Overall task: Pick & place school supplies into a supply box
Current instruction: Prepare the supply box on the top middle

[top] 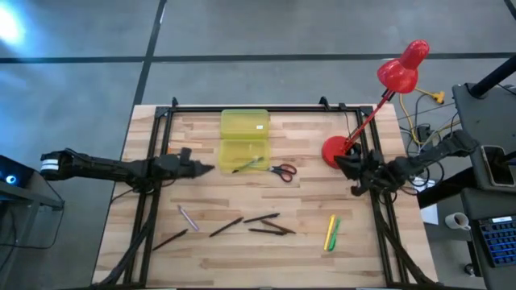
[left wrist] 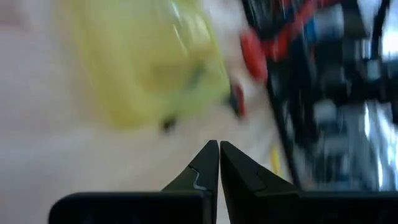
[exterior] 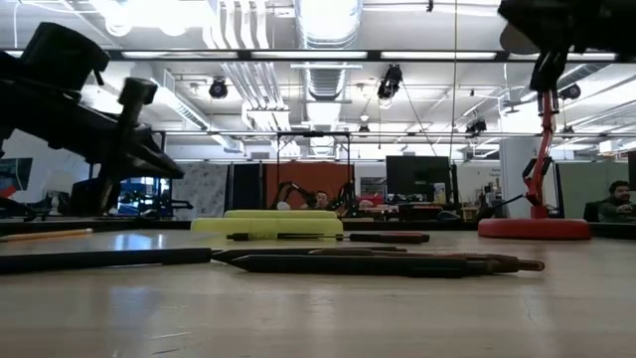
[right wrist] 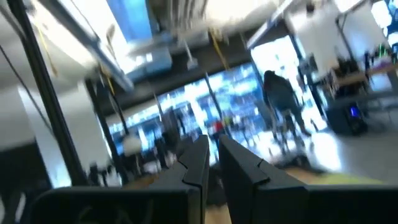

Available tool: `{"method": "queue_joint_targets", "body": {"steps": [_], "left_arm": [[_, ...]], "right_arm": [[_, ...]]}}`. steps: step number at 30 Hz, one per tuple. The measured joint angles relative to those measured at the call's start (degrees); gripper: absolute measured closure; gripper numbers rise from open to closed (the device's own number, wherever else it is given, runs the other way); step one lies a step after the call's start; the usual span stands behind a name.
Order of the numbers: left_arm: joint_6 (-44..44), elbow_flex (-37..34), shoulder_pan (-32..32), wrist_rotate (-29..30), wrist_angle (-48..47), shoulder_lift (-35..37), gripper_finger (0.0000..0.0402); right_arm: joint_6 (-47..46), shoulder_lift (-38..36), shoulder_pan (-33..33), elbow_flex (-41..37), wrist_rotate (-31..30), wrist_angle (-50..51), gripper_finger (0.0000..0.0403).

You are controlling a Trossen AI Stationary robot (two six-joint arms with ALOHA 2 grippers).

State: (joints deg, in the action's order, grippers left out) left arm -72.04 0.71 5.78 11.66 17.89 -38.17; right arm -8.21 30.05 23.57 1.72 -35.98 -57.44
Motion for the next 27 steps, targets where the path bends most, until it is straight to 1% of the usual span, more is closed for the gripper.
{"method": "queue_joint_targets", "body": {"steps": [2, 5, 7, 8, 9, 11, 13, 15, 17, 20, 21, 23, 25, 27], "left_arm": [[-4.11, 0.0, 0.15, 5.96, 1.05, -0.02, 0.0402], [-5.4, 0.0, 0.27, 12.59, 1.15, -0.16, 0.0402], [-7.45, 0.02, 0.29, 13.63, 1.82, -0.09, 0.0402], [-7.63, 0.23, 0.27, 13.68, 3.46, -0.07, 0.0402], [-6.61, 0.7, 0.13, 13.61, 6.05, -0.07, 0.0402], [0.02, 2.6, -0.13, 12.27, 12.51, -0.15, 0.0402], [8.18, 5.79, -0.1, 11.86, 14.51, -0.13, 0.0402], [16.16, 9.96, 0.28, 12.42, 12.44, -0.18, 0.0402], [22.72, 14.36, 1.03, 12.62, 7.61, -0.17, 0.0402], [27.38, 20.83, 1.92, 12.75, -2.83, -0.17, 0.0402], [28.43, 22.83, 2.18, 12.77, -6.79, -0.24, 0.0402], [29.56, 26.94, 2.75, 13.04, -14.26, -0.81, 0.0402], [29.85, 30.72, 3.37, 15.54, -21.43, -1.44, 0.0402], [28.65, 34.06, 3.85, 19.91, -25.3, -2.89, 0.0402]], "right_arm": [[3.1, 1.76, -0.02, 0.0, -0.13, -7.23, 0.0371], [6.28, 4.19, 0.0, 0.0, -0.19, -16.92, 0.0371], [6.5, 5.48, -0.02, 0.19, -0.38, -20.57, 0.0371], [6.18, 6.13, -0.08, 0.69, -0.73, -20.76, 0.0371], [5.26, 6.83, -0.27, 1.28, -1.67, -20.56, 0.0371], [1.91, 8.73, -1.16, 2.94, -5.35, -17.29, 0.0371], [-3.33, 11.18, -2.46, 5.39, -9.93, -10.78, 0.0371], [-12.09, 13.83, -4.35, 8.14, -14.4, -1.8, 0.0371], [-22.48, 16.01, -6.48, 11.07, -17.38, 7.38, 0.0371], [-36.34, 17.34, -10.0, 15.51, -17.7, 23.43, 0.0371], [-40.83, 17.38, -11.31, 17.07, -16.28, 30.22, 0.0371], [-48.98, 17.28, -14.31, 20.48, -9.83, 45.2, 0.0371], [-54.84, 17.65, -17.78, 24.44, 2.07, 60.25, 0.0371], [-57.11, 18.42, -21.26, 28.19, 14.02, 72.89, 0.0371]]}}
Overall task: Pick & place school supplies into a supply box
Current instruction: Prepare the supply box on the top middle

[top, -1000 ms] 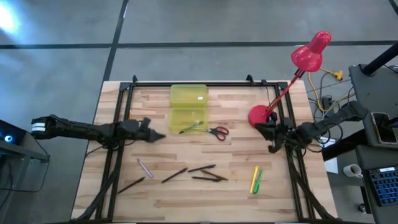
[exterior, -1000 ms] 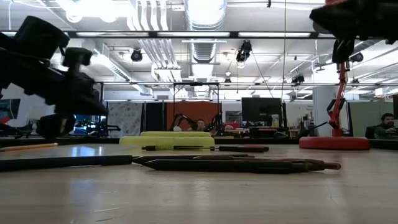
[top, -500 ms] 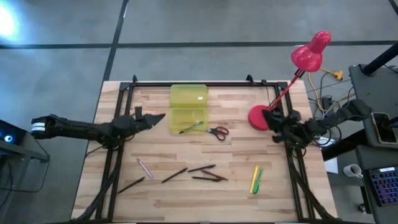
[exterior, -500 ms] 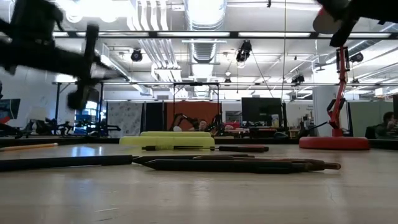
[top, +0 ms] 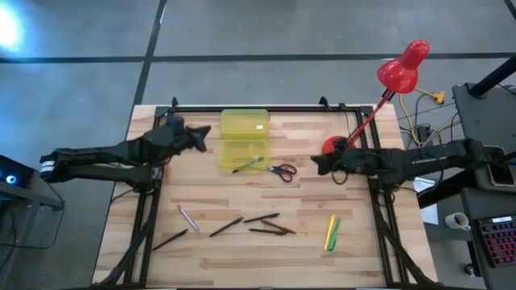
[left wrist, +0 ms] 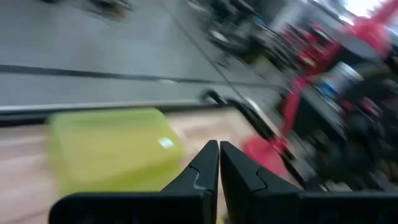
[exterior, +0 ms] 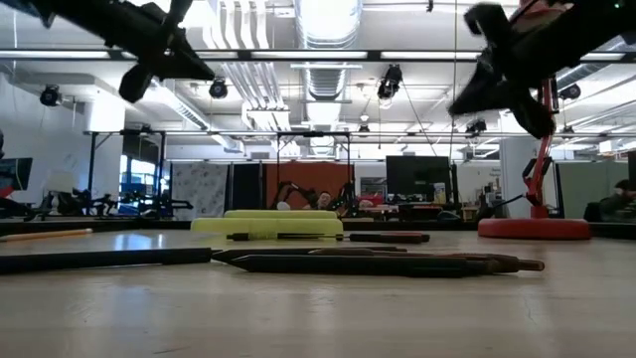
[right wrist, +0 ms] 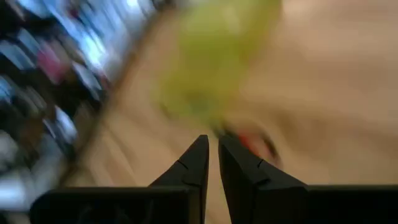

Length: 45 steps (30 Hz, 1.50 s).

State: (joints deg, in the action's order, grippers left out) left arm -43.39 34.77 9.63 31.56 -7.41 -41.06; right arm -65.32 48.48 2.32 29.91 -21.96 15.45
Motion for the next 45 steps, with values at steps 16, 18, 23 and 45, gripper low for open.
{"method": "queue_joint_targets", "body": {"steps": [16, 18, 23, 45], "left_arm": [[-4.57, 17.66, 6.87, 0.41, -20.46, -24.42, 0.0402], [-4.83, 19.43, 9.04, -1.39, -23.45, -27.27, 0.0402], [-4.14, 21.01, 17.07, -7.84, -24.86, -31.91, 0.04], [2.66, 16.33, 37.07, -32.95, -15.53, -45.43, 0.0379]], "right_arm": [[22.61, 14.49, -12.45, 13.15, 8.76, 7.71, 0.0365], [23.66, 18.65, -15.1, 13.31, 11.85, 7.31, 0.0353], [24.8, 28.35, -20.2, 14.27, 22.37, -2.03, 0.0299], [32.16, 65.23, -32.62, 54.47, 20.42, 19.04, 0.0342]]}}
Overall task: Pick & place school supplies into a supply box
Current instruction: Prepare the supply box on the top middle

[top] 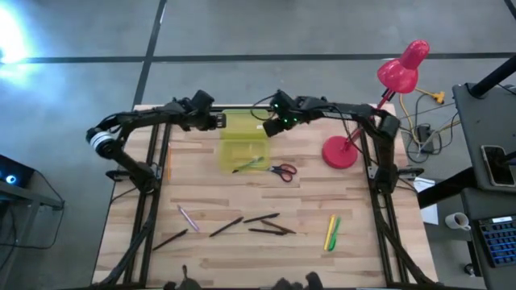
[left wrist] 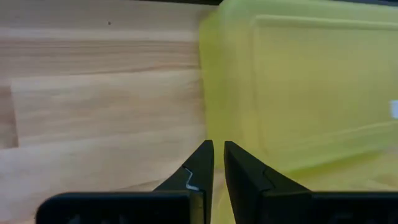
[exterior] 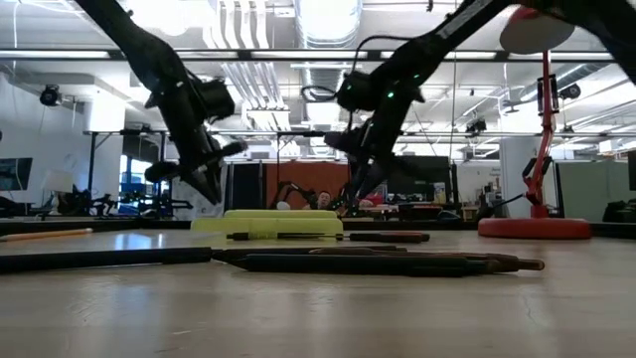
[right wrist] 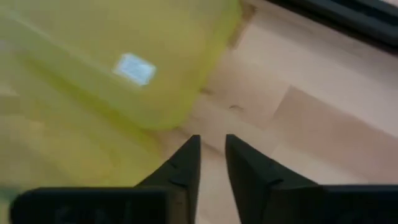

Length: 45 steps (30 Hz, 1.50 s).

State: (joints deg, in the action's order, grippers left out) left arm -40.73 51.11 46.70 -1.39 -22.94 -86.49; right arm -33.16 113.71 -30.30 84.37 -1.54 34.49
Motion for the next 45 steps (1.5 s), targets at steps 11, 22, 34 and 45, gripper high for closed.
{"method": "queue_joint_targets", "body": {"steps": [11, 22, 34, 45], "left_arm": [[4.29, 2.34, 0.0, -0.18, 0.03, -3.68, 0.0379], [4.9, 1.48, 0.0, -0.2, 1.68, -3.59, 0.0379], [5.6, 0.93, -0.13, -0.46, 3.9, -3.57, 0.0379], [5.7, -0.27, -0.52, -0.48, 4.77, -3.48, 0.0379]], "right_arm": [[2.4, 12.24, -2.1, 14.13, 0.07, 9.68, 0.0387], [2.2, 15.33, -4.0, 14.65, 9.02, 7.55, 0.0357], [-2.91, 16.15, -4.48, 14.48, 12.68, 4.49, 0.0326], [0.3, 9.83, -3.57, 15.49, 14.17, 3.19, 0.0319]]}}
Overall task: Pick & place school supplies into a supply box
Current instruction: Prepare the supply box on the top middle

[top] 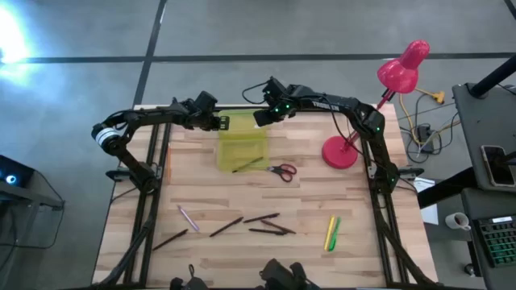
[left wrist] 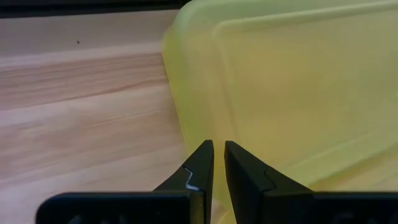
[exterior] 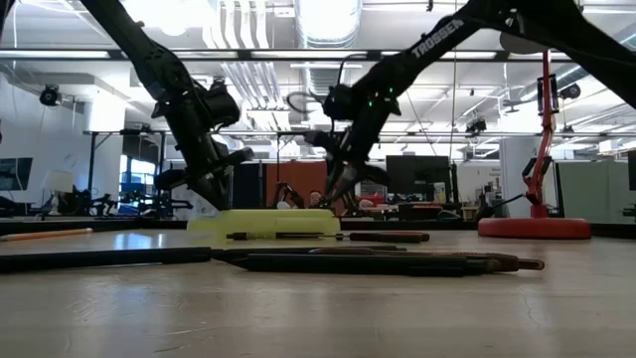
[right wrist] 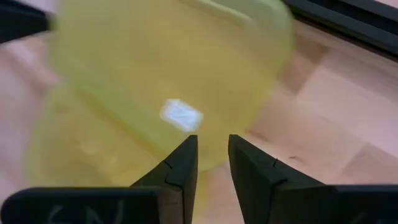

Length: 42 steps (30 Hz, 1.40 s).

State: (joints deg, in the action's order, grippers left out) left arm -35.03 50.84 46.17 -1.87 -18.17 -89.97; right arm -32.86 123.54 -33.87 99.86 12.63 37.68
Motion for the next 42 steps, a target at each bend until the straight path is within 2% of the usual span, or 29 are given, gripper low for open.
{"method": "queue_joint_targets", "body": {"steps": [4, 11, 17, 21, 27, 30, 36, 42], "left_arm": [[-0.01, -0.04, -0.59, 0.16, 0.17, 0.0, 0.0379], [-0.02, -0.17, -1.96, -0.05, -0.48, 0.91, 0.0379], [-0.02, -0.18, -2.53, 1.68, -0.14, 4.48, 0.0379], [0.0, -0.39, -2.75, 4.61, 0.12, 4.03, 0.0379], [-0.04, -0.09, -3.29, 2.3, 1.04, -0.58, 0.0379], [-0.1, 0.04, -3.99, 1.55, 1.64, -2.45, 0.0379], [-0.63, -0.1, -4.57, 1.33, 0.55, -3.34, 0.0379], [-0.63, -0.14, -4.57, 1.43, -0.5, -3.02, 0.0379]], "right_arm": [[1.61, -1.1, 0.84, 0.08, 0.34, -0.08, 0.0317], [1.48, -0.22, 0.98, -0.69, -4.59, 3.36, 0.0317], [-4.02, 2.98, -2.29, -2.66, -8.21, 2.83, 0.0332], [-4.81, 5.03, -3.79, -2.83, -4.71, 0.34, 0.0338], [-8.64, 7.19, -3.86, -0.78, -2.49, -0.08, 0.0339], [-8.03, 7.42, -3.86, -0.25, -1.16, 0.11, 0.0339], [-6.0, 7.23, -3.6, 1.77, 5.22, 0.31, 0.034], [-3.23, 4.93, -2.8, 5.68, 5.88, 2.39, 0.034]]}}
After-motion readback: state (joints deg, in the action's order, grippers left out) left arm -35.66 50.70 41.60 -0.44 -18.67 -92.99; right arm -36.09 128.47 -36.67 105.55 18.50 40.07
